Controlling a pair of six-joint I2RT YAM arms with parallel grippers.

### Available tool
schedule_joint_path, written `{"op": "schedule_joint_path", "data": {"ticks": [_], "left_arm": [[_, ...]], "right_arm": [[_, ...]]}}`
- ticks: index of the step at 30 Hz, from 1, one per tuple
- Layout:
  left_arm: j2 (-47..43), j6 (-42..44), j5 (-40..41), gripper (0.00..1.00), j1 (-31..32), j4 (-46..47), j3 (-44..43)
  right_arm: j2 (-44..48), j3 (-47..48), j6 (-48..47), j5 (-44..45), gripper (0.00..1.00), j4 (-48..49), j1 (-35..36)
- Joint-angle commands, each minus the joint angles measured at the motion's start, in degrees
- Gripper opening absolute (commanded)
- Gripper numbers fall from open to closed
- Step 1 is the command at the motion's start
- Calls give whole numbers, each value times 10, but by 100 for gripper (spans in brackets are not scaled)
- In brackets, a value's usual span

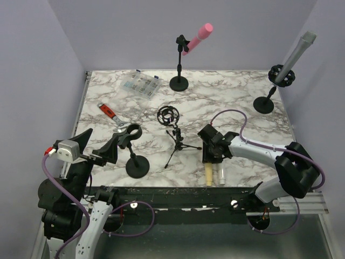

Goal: Remove the microphone from the stand

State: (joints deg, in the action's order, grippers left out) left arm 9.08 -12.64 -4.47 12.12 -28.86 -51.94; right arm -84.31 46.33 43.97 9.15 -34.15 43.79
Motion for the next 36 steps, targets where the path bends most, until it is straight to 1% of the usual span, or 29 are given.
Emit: {"op": "schedule_joint_path", "data": {"ticks": [1, 18, 22, 27, 30, 33, 36], "left_arm": [[-5, 6, 12, 99, 1, -1, -1], [-6, 3, 10, 98, 1, -3, 4], [-6, 3, 10, 99, 1, -3, 3], [-4, -2, 9, 99, 1, -3, 3], [3, -7, 3, 99, 1, -5, -1], [21, -20, -1, 99, 1, -21, -16], [45, -26, -8, 99, 1, -39, -37]], "right_arm": [[-10, -13, 11, 16, 38, 18, -2], [-14, -13, 14, 19, 53, 31, -3], [-10, 1, 11, 22, 54, 18, -3], [6, 24, 1, 31, 59, -2, -3], [11, 43, -12, 32, 63, -11, -3], [22, 74, -41, 31, 71, -26, -3], [44, 128, -74, 41, 79, -53, -3]]}}
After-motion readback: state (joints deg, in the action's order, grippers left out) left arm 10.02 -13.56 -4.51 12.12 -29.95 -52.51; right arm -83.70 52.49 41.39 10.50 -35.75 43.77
